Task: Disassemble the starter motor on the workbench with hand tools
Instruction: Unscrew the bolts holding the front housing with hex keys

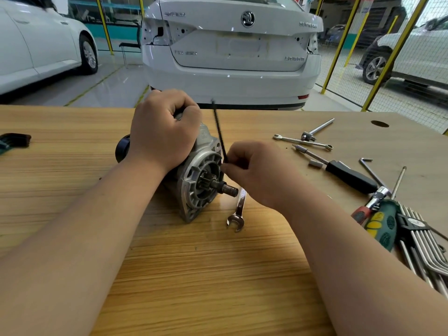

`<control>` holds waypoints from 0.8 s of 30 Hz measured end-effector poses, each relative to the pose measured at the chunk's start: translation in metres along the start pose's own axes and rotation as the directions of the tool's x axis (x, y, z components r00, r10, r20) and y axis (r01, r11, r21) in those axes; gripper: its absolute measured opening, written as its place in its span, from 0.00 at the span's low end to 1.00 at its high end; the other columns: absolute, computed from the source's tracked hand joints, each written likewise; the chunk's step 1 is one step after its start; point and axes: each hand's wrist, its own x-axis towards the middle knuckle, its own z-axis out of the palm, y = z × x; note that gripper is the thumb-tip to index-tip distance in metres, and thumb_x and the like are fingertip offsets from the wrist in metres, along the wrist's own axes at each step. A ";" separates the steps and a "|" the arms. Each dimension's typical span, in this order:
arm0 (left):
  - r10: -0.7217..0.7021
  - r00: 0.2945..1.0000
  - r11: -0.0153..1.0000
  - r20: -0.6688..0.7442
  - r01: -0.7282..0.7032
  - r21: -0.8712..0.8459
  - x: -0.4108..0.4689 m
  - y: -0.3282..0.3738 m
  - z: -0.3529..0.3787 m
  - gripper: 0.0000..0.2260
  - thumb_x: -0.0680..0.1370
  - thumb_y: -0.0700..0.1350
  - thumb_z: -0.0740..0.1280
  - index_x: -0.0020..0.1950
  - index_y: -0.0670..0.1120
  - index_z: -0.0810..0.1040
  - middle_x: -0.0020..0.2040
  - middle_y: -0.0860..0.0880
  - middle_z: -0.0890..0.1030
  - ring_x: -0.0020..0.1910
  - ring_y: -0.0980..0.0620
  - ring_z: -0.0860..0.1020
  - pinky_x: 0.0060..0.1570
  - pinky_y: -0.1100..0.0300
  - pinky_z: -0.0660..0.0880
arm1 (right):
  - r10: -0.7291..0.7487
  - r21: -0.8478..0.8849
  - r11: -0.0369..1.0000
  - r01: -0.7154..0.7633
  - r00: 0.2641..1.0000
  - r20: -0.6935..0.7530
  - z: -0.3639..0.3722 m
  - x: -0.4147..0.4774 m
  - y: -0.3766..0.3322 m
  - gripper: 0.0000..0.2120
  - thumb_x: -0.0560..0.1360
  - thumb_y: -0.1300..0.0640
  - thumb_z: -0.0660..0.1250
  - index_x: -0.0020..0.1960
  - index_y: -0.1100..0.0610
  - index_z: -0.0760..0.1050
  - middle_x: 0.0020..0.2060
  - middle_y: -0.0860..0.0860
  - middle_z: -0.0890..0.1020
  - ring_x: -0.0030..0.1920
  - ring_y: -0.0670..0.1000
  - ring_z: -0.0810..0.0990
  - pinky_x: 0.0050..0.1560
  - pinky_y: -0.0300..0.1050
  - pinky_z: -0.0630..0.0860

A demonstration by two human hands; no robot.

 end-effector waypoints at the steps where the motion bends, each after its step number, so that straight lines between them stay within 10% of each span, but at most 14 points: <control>1: 0.000 1.000 1.000 0.005 0.000 -0.001 0.000 0.000 0.000 0.13 0.72 0.45 0.59 0.38 0.42 0.82 0.36 0.51 0.80 0.45 0.52 0.76 0.45 0.62 0.70 | -0.073 -0.087 0.994 0.072 0.997 -0.007 -0.001 0.000 -0.001 0.14 0.76 0.55 0.69 0.35 0.49 0.69 0.32 0.42 0.74 0.32 0.43 0.70 0.30 0.35 0.66; 8: 0.040 0.999 0.999 -0.005 -0.040 -0.007 -0.003 -0.001 -0.002 0.10 0.73 0.42 0.61 0.39 0.46 0.82 0.38 0.49 0.82 0.45 0.53 0.76 0.47 0.59 0.71 | -0.333 -0.284 0.907 0.310 0.943 -0.032 -0.002 -0.002 -0.001 0.02 0.75 0.61 0.69 0.43 0.59 0.79 0.38 0.47 0.73 0.34 0.50 0.69 0.31 0.42 0.65; 13: 0.076 0.997 0.997 0.011 -0.076 0.000 -0.005 -0.004 -0.003 0.10 0.75 0.40 0.62 0.42 0.46 0.83 0.40 0.51 0.81 0.45 0.61 0.74 0.44 0.76 0.66 | -0.312 -0.227 0.928 0.295 0.949 -0.040 -0.007 -0.004 0.003 0.03 0.75 0.58 0.69 0.43 0.56 0.79 0.38 0.45 0.74 0.35 0.48 0.72 0.33 0.43 0.71; 17: 0.097 0.995 0.995 0.014 -0.097 0.000 -0.005 -0.006 -0.004 0.10 0.76 0.40 0.62 0.43 0.45 0.83 0.40 0.54 0.80 0.43 0.71 0.73 0.45 0.79 0.64 | 0.129 0.144 0.982 -0.122 0.991 -0.045 0.000 -0.005 0.007 0.11 0.73 0.55 0.70 0.34 0.50 0.73 0.26 0.42 0.74 0.28 0.43 0.72 0.29 0.33 0.69; 20: 0.098 0.995 0.995 0.006 -0.098 0.005 -0.006 -0.005 -0.003 0.10 0.76 0.40 0.62 0.44 0.44 0.83 0.41 0.54 0.79 0.44 0.69 0.73 0.46 0.79 0.64 | 0.402 0.536 0.710 -0.457 0.888 0.225 0.011 -0.003 0.004 0.09 0.73 0.56 0.69 0.36 0.55 0.73 0.24 0.46 0.74 0.25 0.47 0.70 0.28 0.42 0.70; 24: 0.092 0.996 0.996 -0.011 -0.092 0.004 -0.006 -0.005 -0.003 0.10 0.76 0.40 0.62 0.44 0.44 0.83 0.41 0.54 0.79 0.44 0.70 0.72 0.46 0.78 0.64 | 0.460 0.660 0.525 -0.538 0.831 0.312 0.016 -0.001 0.002 0.07 0.73 0.58 0.69 0.37 0.55 0.75 0.24 0.47 0.73 0.22 0.45 0.69 0.22 0.38 0.65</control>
